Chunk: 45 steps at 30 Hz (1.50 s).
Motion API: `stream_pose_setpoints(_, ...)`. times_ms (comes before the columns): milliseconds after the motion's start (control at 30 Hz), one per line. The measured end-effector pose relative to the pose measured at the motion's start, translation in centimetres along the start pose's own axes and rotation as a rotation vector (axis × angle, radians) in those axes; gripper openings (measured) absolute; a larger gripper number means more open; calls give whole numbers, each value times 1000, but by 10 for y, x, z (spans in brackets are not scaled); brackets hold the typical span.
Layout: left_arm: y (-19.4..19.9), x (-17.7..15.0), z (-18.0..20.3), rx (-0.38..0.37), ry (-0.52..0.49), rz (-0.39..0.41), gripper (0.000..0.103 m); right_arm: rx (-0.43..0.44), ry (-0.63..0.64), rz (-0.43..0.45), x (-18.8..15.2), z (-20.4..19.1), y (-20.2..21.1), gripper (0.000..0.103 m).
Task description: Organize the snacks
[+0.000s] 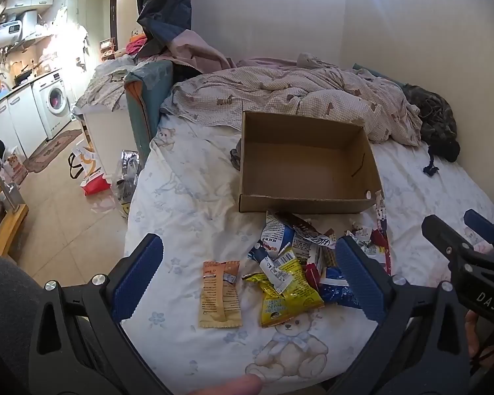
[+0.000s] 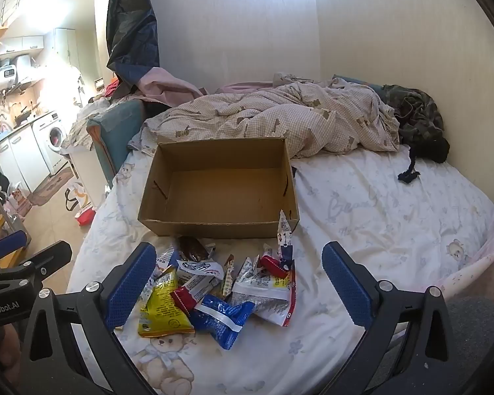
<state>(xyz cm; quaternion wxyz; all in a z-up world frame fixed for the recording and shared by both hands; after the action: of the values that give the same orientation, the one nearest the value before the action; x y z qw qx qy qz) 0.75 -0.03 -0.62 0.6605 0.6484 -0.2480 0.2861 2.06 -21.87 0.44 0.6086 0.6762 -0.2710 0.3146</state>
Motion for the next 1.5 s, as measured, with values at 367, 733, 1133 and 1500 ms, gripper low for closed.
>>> stream_pose_setpoints(367, 0, 0, 0, -10, 6, -2, 103, 3, -3, -2, 0, 1, 0, 103)
stream_pose_setpoints(733, 0, 0, 0, -11, 12, -2, 103, 2, -3, -1, 1, 0, 0, 103)
stream_pose_setpoints(1133, 1, 2, -4, -11, 13, 0, 103, 4, -5, 0, 1, -1, 1, 103)
stream_pose_setpoints(1500, 3, 4, -3, -11, 11, -1, 103, 4, -5, 1, 1, -1, 0, 103)
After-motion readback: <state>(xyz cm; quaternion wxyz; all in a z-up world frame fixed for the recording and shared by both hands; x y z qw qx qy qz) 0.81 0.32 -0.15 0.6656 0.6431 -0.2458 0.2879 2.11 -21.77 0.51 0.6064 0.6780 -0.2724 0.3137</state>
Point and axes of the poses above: each gripper's, at about its wrist camera, not at the fingertips, and y roughly against the way its jaws point, z to its right, x to its top, the point moved 1 cm from there along -y, roughly the way its jaws point, and after that the axes turned 6 degrees about -z, right-handed, at the moved point
